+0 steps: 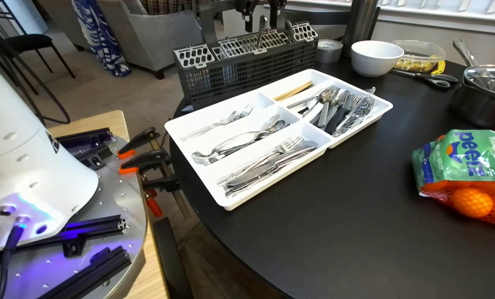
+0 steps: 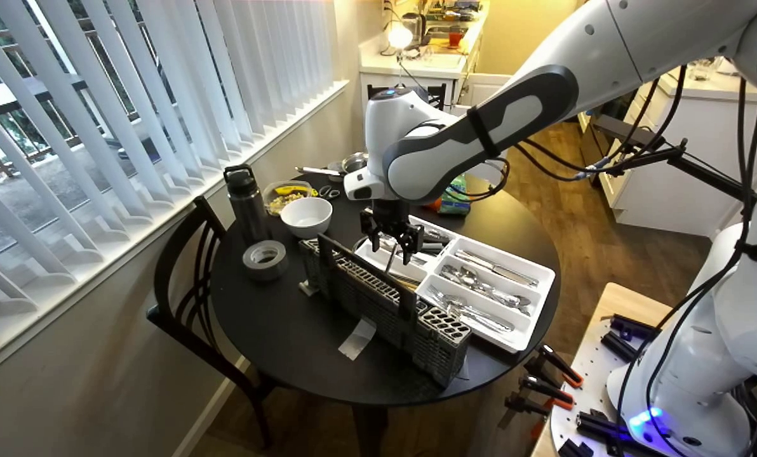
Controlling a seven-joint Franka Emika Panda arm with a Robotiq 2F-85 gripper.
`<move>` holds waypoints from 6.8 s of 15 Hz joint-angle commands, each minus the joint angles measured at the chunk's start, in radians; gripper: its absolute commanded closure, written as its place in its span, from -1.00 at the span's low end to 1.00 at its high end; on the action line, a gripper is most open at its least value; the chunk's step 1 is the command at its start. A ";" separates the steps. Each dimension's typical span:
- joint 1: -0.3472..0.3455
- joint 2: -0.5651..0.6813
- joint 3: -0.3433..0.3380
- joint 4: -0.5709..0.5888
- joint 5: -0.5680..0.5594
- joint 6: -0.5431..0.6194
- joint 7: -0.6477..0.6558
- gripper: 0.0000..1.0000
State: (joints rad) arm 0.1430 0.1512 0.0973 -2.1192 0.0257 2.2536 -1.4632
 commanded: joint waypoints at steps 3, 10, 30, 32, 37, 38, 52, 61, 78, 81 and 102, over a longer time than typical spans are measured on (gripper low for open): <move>-0.025 -0.027 0.020 -0.037 -0.009 0.035 -0.013 0.16; -0.029 -0.030 0.022 -0.039 -0.007 0.050 -0.014 0.94; 0.025 -0.340 0.071 -0.214 -0.355 0.001 0.487 0.93; 0.031 -0.367 0.071 -0.210 -0.341 -0.033 0.494 0.92; 0.047 -0.456 0.070 -0.201 -0.335 -0.118 0.512 0.93; 0.051 -0.472 0.071 -0.194 -0.334 -0.142 0.514 0.93; -0.017 -0.276 -0.027 0.106 -0.319 -0.635 0.610 0.93; -0.129 0.073 -0.103 0.312 -0.318 -0.851 0.729 0.93; -0.182 0.353 -0.098 0.424 -0.523 -0.910 0.875 0.93; -0.191 0.367 -0.094 0.425 -0.500 -0.847 0.873 0.93; -0.238 0.469 -0.091 0.499 -0.344 -1.009 0.921 0.93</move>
State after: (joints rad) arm -0.0882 0.6019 -0.0057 -1.6469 -0.3100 1.2816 -0.5598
